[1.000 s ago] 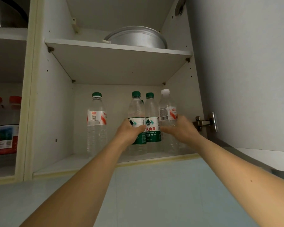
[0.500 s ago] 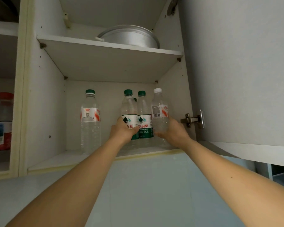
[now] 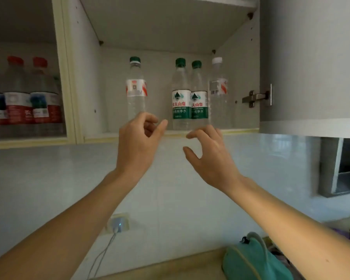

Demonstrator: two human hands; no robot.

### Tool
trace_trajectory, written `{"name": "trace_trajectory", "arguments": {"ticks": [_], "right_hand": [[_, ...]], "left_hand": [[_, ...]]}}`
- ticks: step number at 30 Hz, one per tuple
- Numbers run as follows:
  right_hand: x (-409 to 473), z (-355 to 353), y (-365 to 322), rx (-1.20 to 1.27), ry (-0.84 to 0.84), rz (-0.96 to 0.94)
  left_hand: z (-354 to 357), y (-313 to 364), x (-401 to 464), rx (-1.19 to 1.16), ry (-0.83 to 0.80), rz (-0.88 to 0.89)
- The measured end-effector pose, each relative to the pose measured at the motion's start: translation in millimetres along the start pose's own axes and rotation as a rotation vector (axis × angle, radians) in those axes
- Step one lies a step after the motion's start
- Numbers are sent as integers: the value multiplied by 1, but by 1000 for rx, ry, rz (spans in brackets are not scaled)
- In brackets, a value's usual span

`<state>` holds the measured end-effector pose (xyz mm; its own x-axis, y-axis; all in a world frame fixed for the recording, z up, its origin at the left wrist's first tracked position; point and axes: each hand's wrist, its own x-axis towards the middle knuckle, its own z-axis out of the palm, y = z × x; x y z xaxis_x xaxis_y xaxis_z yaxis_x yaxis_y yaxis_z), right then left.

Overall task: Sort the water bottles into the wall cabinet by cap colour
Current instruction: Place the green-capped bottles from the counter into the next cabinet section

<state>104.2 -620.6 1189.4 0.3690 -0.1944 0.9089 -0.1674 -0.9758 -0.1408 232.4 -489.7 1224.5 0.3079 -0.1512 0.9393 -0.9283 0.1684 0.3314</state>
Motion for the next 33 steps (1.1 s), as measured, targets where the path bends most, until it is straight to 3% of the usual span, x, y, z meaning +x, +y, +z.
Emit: {"name": "trace_trajectory", "arguments": {"ticks": [10, 16, 22, 28, 33], "right_hand": [[-169, 80, -17, 240, -622, 373], [-258, 110, -11, 230, -778, 568], [-352, 125, -1, 156, -1012, 767], [-412, 140, 29, 126, -1148, 890], [-437, 154, 56, 148, -1217, 967]], "left_hand": [[-50, -78, -188, 57, -264, -416], [-55, -113, -281, 86, -454, -677], [-42, -125, -380, 69, -763, -888], [-12, -132, -452, 158, -1000, -1017], [16, -143, -488, 277, -1100, -1114]]}}
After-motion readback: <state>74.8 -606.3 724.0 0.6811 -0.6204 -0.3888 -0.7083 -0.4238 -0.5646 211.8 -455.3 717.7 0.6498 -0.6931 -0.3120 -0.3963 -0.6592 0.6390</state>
